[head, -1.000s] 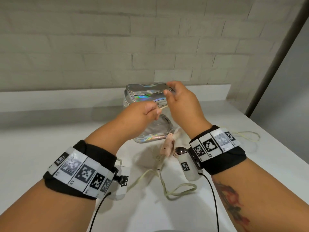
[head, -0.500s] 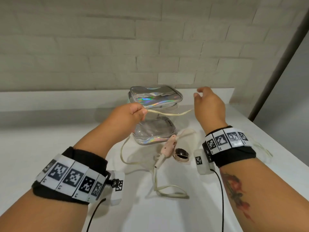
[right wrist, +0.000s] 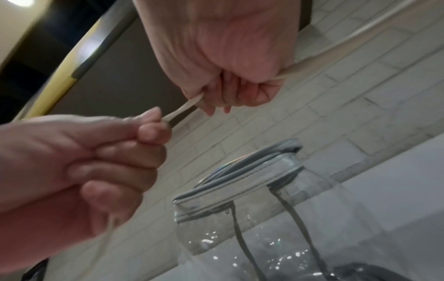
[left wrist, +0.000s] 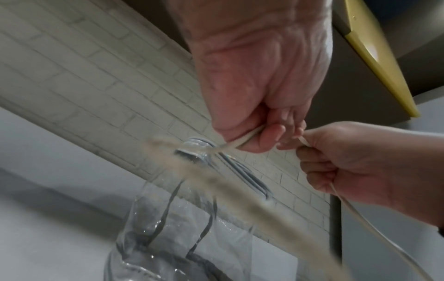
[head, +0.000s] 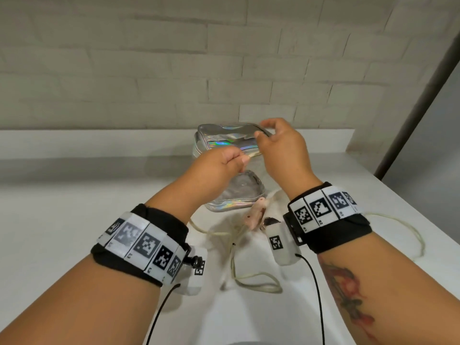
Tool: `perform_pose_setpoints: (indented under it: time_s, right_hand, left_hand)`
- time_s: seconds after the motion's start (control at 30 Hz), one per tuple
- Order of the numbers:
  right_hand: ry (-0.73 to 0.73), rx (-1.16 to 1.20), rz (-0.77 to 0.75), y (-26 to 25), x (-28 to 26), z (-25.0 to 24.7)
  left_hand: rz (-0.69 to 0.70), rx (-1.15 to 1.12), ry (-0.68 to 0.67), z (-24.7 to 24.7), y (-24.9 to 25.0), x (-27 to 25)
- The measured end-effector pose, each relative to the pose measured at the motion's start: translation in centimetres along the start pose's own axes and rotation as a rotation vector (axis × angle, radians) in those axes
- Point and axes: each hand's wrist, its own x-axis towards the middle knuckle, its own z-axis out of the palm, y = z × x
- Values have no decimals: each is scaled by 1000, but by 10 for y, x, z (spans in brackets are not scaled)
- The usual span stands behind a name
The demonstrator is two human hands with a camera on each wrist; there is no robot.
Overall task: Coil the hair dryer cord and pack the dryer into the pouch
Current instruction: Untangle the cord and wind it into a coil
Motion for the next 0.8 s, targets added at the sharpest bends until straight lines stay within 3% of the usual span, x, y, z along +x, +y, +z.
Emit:
perform_pose_setpoints:
  time_s: [0.2, 0.3, 0.43, 0.63, 0.7, 0.8]
  right_hand:
    - [211, 48, 224, 37, 19, -27]
    - [207, -73, 249, 52, 19, -30]
    - [51, -281, 80, 42, 6, -18]
    - [-145, -239, -298, -18, -23, 7]
    - [-128, -256, -320, -27, -25, 12]
    - [-110, -202, -213, -30, -21, 14]
  left_hand:
    - [-86, -114, -9, -13, -23, -13]
    - [-133, -185, 7, -19, -33, -16]
    - [-139, -210, 90, -22, -32, -10]
    - [-54, -145, 62, -5, -7, 3]
    - [-55, -171, 84, 1, -2, 5]
    - [-69, -272, 90, 5, -4, 3]
